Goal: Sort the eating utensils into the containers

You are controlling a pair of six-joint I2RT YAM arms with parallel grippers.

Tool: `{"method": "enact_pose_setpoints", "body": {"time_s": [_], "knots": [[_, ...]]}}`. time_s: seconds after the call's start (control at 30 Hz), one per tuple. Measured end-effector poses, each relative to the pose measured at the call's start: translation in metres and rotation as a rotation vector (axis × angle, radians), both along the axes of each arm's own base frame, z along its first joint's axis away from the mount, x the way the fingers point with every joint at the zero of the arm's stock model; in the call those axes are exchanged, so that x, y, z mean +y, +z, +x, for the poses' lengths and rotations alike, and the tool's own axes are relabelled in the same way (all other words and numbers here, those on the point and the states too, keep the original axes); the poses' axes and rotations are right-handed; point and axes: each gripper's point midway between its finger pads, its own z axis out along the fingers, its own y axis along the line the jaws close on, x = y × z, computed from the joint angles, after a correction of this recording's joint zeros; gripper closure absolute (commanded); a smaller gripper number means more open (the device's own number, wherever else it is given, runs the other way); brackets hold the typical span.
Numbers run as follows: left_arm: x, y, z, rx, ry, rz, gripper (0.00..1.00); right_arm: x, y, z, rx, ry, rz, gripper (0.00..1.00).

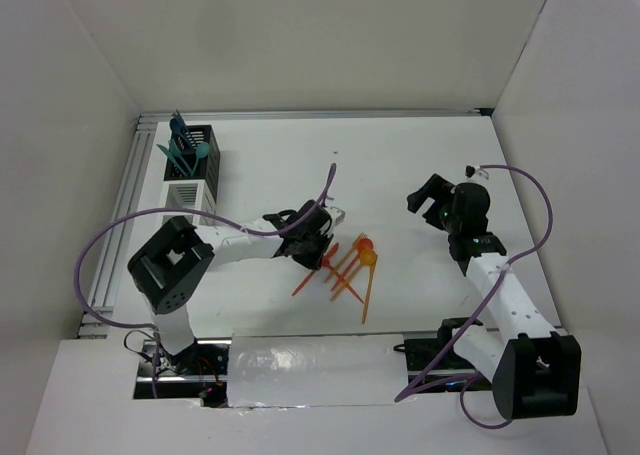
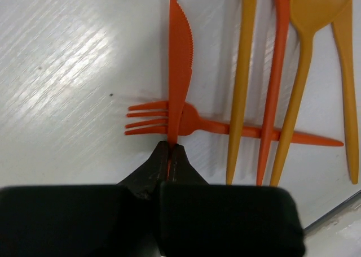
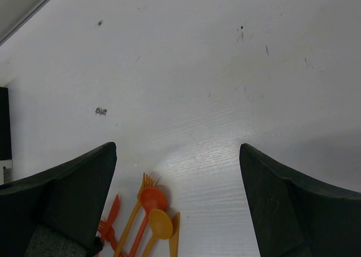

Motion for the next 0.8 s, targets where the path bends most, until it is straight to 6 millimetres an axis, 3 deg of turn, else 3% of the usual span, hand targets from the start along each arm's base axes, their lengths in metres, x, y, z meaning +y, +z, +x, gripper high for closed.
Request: {"method": "enact_pose_setpoints", "body": {"time_s": [0.1,0.13,0.17,0.2,0.4,0.47,0.53,0.63,0.8], "knots": [[0.017,0.003,0.001,0.015,0.065,-0.023,1.00,0.000,0.001,0.000,-0.004,0.000,0.000,0.04],[0.032,0.013,0.003,0.003,0.102,-0.049,1.00,0.000,0.001,0.000,-0.004,0.000,0.000,0.05],[0.035,0.016,0.004,-0.002,0.112,-0.053,1.00,0.000,0.001,0.000,-0.005,-0.001,-0.001,0.05],[0.044,0.031,0.012,-0.033,0.142,-0.095,1.00,0.000,0.001,0.000,-0.006,-0.001,-0.001,0.05],[0.069,0.194,0.069,-0.438,0.234,-0.468,1.00,0.003,-0.004,0.003,0.010,0.010,0.014,0.05],[0.090,0.238,0.085,-0.569,0.266,-0.548,1.00,0.003,-0.009,0.004,0.022,0.015,0.017,0.05],[0.120,0.265,0.100,-0.684,0.316,-0.569,1.00,0.004,-0.012,0.004,0.033,0.019,0.018,0.05],[0.173,0.288,0.120,-0.842,0.412,-0.555,1.00,0.005,-0.015,0.007,0.048,0.025,0.017,0.05],[0.260,0.294,0.137,-1.002,0.543,-0.490,1.00,0.005,-0.019,0.016,0.057,0.032,0.012,0.05]]}}
